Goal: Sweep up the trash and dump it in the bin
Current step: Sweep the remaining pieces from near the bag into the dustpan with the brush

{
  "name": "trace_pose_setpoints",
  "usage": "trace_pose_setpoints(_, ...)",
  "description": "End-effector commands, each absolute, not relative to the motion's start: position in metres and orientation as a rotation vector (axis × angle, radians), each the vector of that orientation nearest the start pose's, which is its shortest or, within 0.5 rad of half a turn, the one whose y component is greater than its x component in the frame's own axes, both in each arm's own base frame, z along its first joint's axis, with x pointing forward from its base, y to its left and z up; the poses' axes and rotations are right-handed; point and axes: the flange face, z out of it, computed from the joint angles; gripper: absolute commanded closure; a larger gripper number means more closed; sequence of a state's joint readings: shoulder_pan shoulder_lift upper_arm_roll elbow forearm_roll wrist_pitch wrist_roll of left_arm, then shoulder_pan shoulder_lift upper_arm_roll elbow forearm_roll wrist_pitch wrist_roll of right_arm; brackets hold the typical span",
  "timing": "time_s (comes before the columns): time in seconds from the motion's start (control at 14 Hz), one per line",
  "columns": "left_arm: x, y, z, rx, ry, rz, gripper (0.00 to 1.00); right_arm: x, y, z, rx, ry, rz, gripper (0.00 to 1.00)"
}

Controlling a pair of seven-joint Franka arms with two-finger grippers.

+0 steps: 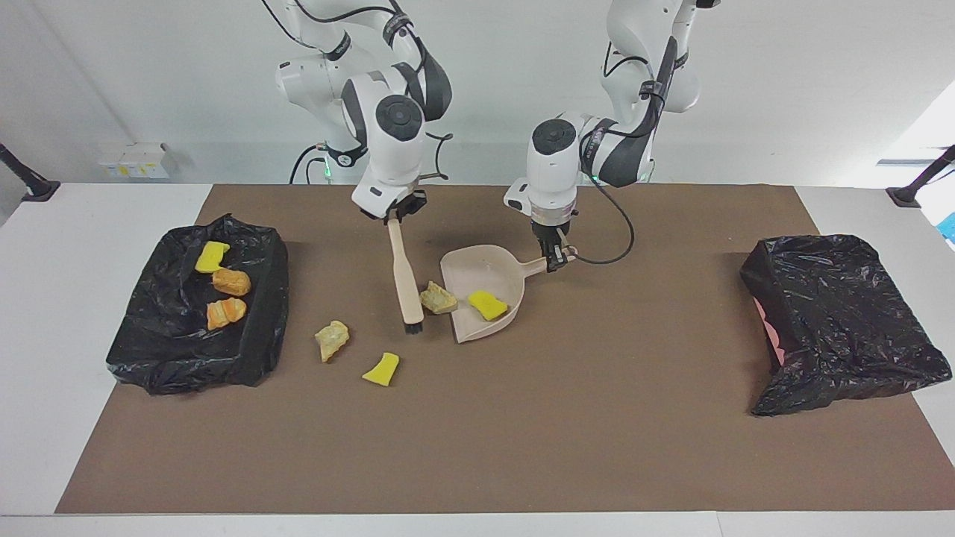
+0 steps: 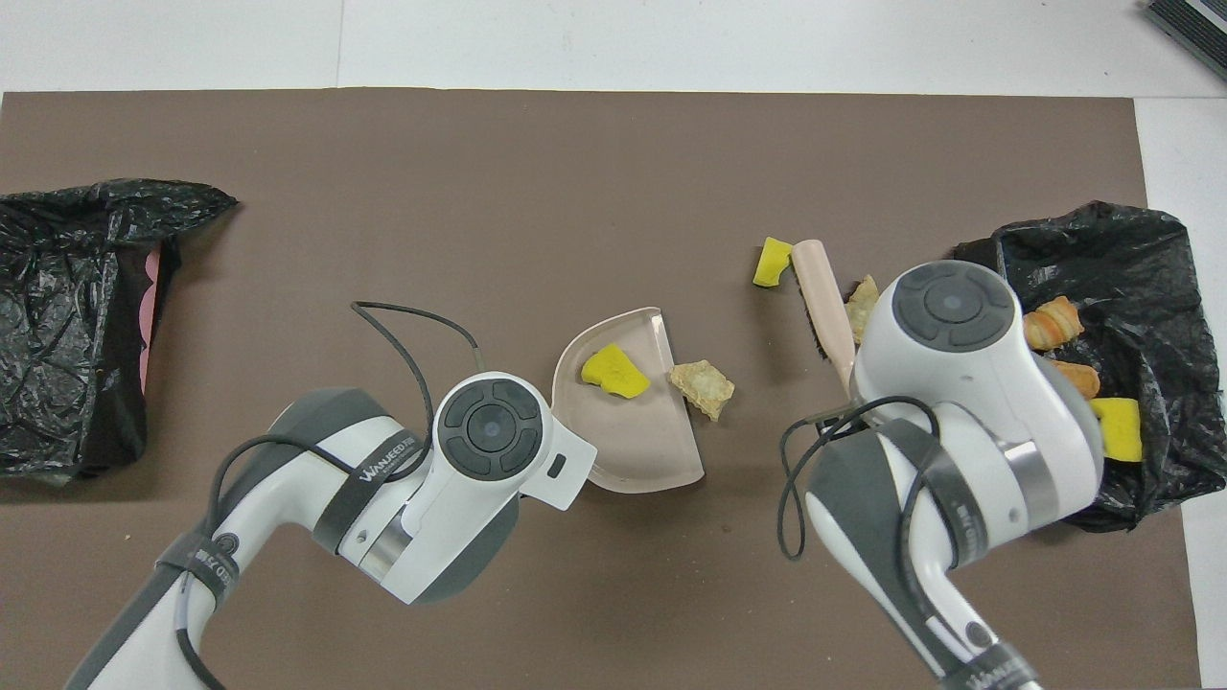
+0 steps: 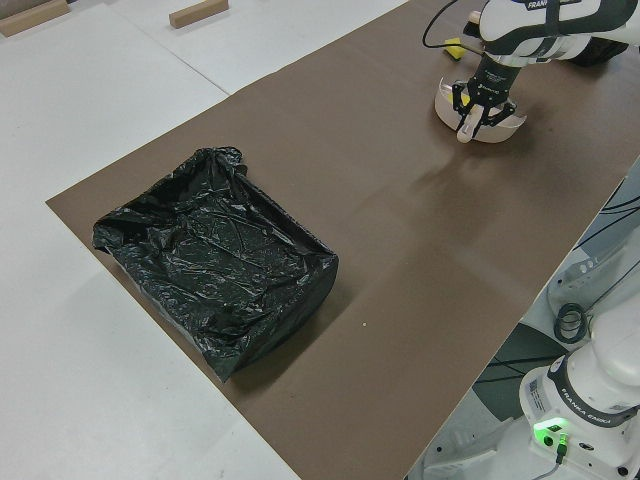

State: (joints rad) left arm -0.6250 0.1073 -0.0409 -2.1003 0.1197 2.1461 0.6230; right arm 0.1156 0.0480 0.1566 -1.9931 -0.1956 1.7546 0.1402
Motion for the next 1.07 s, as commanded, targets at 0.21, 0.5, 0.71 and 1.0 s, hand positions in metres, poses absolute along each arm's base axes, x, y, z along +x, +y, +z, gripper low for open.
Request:
trace_pose_setpoints(0.21,0.430,-0.341,0.368,-2.461,1.795,0.082,1.00,0.554,0.049,0.403,-3.380,-0.166,0.431,1.00)
trace_pose_setpoints(0.5,0.421,-0.348,0.370,-2.488,1.755,0.103,1.00,0.550,0.041,0.378,-3.359,-0.220,0.476,1.00)
trace_pose_setpoints(0.71,0.416,-0.349,0.372,-2.515,1.698,0.156,1.00,0.552,0.073,0.353,-3.298,-0.457,0.514,1.00)
trace_pose_setpoints(1.0,0.413,-0.347,0.373,-2.520,1.680,0.184,1.00,0.540,0.130,0.357,-3.189,-0.705,0.505,1.00)
